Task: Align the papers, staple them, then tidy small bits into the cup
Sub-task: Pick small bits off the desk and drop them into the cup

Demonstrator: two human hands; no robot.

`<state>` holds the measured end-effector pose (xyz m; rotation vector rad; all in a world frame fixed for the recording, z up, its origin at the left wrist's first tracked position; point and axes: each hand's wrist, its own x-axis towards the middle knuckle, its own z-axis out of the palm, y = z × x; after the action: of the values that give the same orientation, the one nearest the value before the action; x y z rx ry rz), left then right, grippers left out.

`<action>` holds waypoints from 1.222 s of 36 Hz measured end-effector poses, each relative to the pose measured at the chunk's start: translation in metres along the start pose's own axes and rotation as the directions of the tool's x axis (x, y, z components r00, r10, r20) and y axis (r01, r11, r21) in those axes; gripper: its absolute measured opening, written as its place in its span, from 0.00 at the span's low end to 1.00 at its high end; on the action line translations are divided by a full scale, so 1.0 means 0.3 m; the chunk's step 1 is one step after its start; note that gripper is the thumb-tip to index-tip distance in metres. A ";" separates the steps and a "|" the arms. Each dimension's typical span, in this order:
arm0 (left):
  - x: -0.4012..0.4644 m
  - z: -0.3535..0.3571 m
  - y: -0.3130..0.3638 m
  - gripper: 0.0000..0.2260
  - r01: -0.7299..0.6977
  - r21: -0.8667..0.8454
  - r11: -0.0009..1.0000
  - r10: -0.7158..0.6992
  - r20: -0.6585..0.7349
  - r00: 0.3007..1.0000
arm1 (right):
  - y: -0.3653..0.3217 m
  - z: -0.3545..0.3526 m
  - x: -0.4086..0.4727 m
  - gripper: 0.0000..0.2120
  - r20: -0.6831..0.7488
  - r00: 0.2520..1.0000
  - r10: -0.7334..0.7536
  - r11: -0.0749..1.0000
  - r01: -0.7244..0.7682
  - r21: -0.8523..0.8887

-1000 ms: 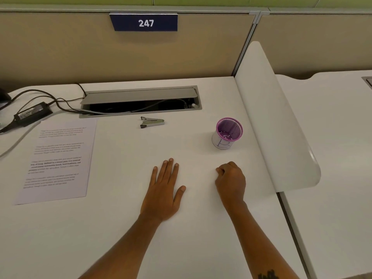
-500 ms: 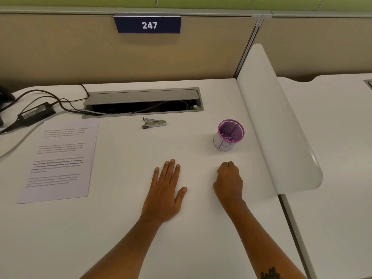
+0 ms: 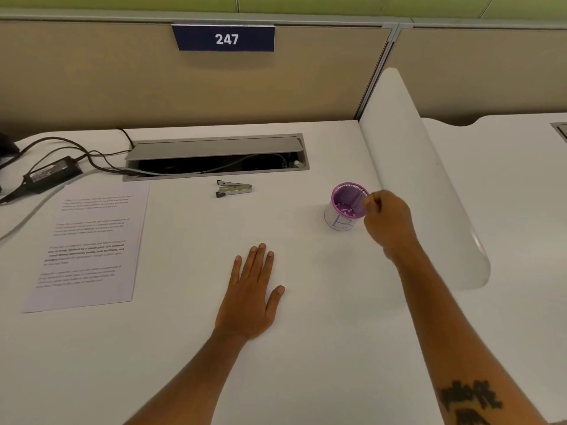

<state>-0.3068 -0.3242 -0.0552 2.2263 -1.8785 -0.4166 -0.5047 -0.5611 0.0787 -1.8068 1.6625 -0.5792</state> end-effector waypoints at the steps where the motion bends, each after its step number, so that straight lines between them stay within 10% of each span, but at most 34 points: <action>1: 0.000 0.000 0.000 0.33 0.001 0.000 1.000 -0.001 0.003 1.000 | -0.010 -0.002 0.023 0.08 -0.002 1.000 -0.012 1.000 0.012 -0.022; 17: 0.004 0.000 0.000 0.33 0.005 0.017 1.000 -0.006 0.023 1.000 | -0.022 -0.009 0.109 0.04 -0.041 0.986 -0.164 0.974 0.155 -0.167; 32: 0.002 -0.003 0.000 0.33 0.002 -0.001 1.000 -0.002 0.013 1.000 | 0.043 -0.025 -0.053 0.02 -0.123 0.986 -0.110 0.992 0.117 0.052; 44: 0.002 0.000 0.000 0.33 0.003 -0.007 1.000 -0.003 0.009 1.000 | 0.260 0.158 -0.256 0.04 0.091 0.992 -0.090 0.986 0.102 -0.130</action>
<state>-0.3068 -0.3248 -0.0552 2.2269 -1.8760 -0.4338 -0.5377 -0.4804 -0.0028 -1.9892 1.5975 -0.4331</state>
